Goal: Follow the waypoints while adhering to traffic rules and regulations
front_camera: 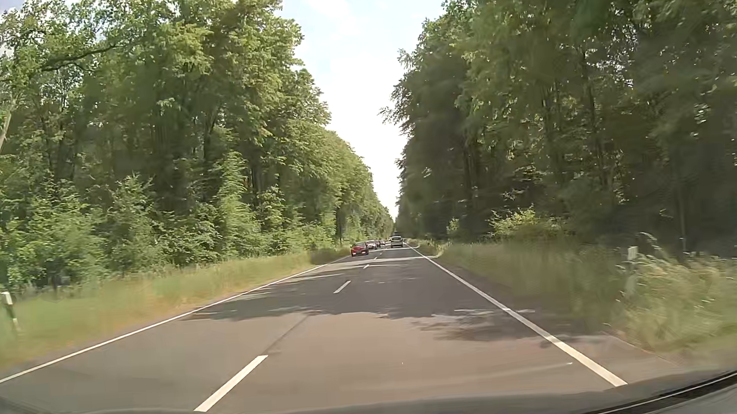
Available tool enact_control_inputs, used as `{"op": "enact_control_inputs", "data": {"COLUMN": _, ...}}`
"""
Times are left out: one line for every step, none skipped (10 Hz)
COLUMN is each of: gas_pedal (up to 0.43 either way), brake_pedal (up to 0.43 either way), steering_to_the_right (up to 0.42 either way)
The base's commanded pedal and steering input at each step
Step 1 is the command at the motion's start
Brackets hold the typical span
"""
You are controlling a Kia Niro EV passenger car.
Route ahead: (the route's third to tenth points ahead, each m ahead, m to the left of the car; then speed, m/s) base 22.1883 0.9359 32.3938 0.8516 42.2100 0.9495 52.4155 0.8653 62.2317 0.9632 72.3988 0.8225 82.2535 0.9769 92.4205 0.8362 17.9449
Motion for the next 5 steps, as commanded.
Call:
{"op": "enact_control_inputs", "data": {"gas_pedal": 0.059, "brake_pedal": 0.037, "steering_to_the_right": 0.0}}
{"op": "enact_control_inputs", "data": {"gas_pedal": 0.059, "brake_pedal": 0.037, "steering_to_the_right": 0.0}}
{"op": "enact_control_inputs", "data": {"gas_pedal": 0.059, "brake_pedal": 0.03, "steering_to_the_right": 0.0}}
{"op": "enact_control_inputs", "data": {"gas_pedal": 0.059, "brake_pedal": 0.03, "steering_to_the_right": 0.0}}
{"op": "enact_control_inputs", "data": {"gas_pedal": 0.059, "brake_pedal": 0.037, "steering_to_the_right": 0.0}}
